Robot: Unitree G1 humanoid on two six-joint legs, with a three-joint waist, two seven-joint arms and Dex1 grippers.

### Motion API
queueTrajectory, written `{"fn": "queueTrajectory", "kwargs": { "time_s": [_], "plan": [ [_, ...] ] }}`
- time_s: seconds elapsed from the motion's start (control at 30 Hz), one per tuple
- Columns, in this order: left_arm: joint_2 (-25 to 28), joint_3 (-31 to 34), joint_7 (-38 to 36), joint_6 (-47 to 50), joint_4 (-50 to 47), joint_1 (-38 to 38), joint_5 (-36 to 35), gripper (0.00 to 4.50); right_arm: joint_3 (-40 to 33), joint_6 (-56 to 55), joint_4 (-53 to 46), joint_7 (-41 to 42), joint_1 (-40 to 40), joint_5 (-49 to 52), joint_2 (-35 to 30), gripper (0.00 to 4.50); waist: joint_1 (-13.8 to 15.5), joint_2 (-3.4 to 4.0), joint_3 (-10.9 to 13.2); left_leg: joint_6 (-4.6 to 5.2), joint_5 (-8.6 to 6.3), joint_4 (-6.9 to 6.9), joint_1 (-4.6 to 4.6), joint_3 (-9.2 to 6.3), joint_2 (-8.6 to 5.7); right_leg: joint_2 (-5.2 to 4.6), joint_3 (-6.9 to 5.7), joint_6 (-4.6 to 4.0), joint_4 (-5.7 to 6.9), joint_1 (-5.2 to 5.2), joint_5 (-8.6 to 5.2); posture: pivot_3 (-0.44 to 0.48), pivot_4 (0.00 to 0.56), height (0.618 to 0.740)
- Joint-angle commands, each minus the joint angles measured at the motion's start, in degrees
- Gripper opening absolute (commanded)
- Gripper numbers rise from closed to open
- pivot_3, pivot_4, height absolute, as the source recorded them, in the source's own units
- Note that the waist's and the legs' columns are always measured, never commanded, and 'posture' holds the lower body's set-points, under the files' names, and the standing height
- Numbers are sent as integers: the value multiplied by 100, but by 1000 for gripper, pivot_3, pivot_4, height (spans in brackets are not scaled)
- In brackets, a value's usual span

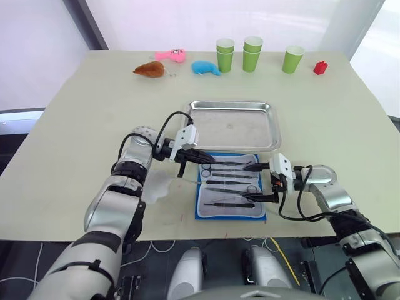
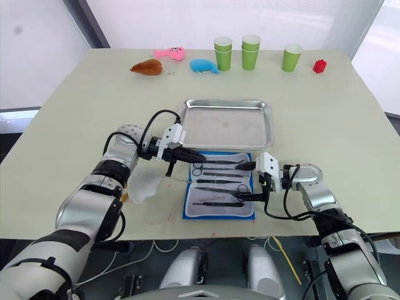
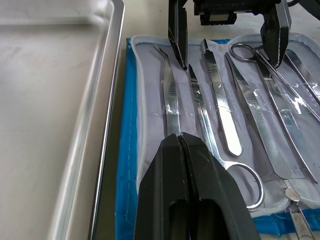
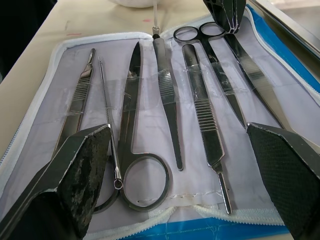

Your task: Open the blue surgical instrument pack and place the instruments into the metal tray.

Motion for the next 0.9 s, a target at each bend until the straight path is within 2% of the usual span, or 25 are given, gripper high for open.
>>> {"fn": "queueTrajectory", "kwargs": {
  "time_s": [0.03,0.1,0.37,0.57,0.9],
  "plan": [
    [-22,115,-225,-56,-89,-115,-28,612,290,269,380,-77,238,-433,-29,4500,0,0,0,0,0,0,0,0,0,0,0,0,0,0,0,0,150,740],
    [-23,109,-204,-93,-95,-111,-6,1217,288,277,373,-83,244,-430,-28,4500,0,0,0,0,0,0,0,0,0,0,0,0,0,0,0,0,150,740],
    [-30,15,-234,-33,-151,-120,89,1217,276,274,366,-114,252,-426,-15,4500,-2,0,0,0,0,0,0,0,0,0,0,0,1,0,0,0,150,740],
    [-37,-267,45,20,-78,-265,608,1217,283,271,382,-123,254,-426,6,4500,-3,0,0,0,0,0,0,0,0,0,0,0,1,0,0,0,150,740],
    [-212,-465,239,297,4,-501,1084,1217,290,314,335,-148,288,-418,28,4500,-16,0,0,0,0,0,1,-1,-1,1,0,0,2,0,0,0,150,740]
  ]
}}
